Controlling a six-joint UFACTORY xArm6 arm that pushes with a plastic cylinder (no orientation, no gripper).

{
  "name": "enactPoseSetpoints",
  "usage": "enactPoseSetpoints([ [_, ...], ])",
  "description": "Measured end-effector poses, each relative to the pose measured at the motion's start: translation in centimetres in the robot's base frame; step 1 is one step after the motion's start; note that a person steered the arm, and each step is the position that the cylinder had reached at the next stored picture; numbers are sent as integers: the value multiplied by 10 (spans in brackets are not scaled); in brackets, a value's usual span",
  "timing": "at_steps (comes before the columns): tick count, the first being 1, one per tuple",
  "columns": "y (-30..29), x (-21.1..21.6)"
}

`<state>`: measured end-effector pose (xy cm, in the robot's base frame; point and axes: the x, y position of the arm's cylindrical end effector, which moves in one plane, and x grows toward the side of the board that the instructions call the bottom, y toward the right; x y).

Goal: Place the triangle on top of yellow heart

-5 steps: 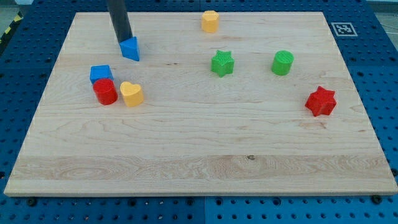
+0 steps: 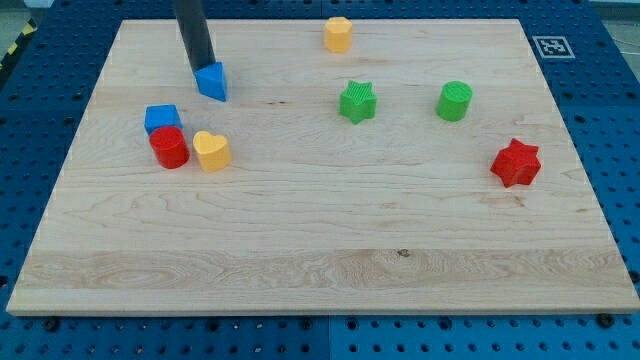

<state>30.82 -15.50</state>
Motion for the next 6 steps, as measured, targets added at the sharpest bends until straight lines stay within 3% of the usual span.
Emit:
enactPoseSetpoints([
  [2,32,14],
  [4,28,53],
  [6,29,65],
])
